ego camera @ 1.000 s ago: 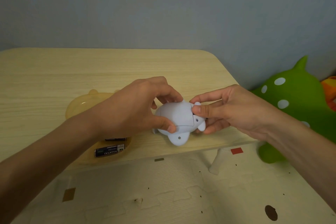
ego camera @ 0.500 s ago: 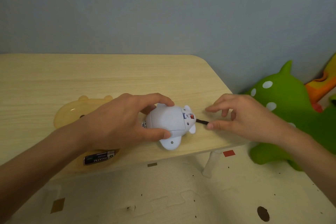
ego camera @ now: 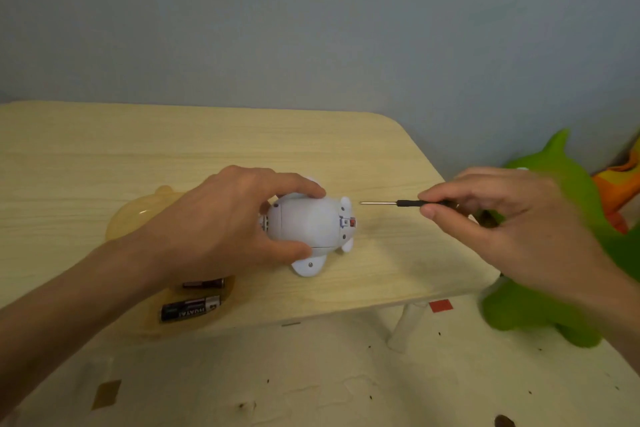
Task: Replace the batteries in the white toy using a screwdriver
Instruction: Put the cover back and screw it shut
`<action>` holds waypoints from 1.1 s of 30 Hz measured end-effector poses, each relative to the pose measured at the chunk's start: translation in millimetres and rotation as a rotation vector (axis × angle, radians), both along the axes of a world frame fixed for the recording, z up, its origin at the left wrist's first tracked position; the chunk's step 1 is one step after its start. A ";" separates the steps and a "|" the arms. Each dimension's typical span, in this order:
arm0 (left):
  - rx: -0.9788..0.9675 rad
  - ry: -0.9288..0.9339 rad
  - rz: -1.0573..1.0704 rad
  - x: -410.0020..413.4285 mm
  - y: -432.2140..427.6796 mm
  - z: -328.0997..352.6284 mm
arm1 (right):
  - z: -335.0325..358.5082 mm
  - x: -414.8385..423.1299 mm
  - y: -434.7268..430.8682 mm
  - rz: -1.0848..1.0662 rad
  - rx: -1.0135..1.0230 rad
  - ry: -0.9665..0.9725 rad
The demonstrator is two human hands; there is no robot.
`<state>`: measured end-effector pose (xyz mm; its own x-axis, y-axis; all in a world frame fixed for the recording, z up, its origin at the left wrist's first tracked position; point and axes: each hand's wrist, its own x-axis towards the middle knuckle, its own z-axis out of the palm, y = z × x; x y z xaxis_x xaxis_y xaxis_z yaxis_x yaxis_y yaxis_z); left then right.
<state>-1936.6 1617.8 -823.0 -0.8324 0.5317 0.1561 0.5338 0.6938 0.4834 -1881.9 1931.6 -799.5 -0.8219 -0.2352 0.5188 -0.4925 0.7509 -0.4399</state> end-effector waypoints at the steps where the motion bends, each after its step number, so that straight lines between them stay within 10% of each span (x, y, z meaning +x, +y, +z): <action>1: -0.007 0.002 0.005 -0.8 -0.4 0.2 | 2.0 3.1 -2.5 0.020 0.052 0.041; 33: -0.090 0.081 -0.003 -1.5 3.1 -0.2 | -21.3 10.1 -43.9 -0.038 0.556 0.440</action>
<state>-1938.0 1620.8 -823.2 -0.8172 0.5494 0.1743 0.5710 0.7305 0.3746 -1871.8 1887.7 -820.8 -0.5764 -0.5369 0.6160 -0.5055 0.8266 0.2475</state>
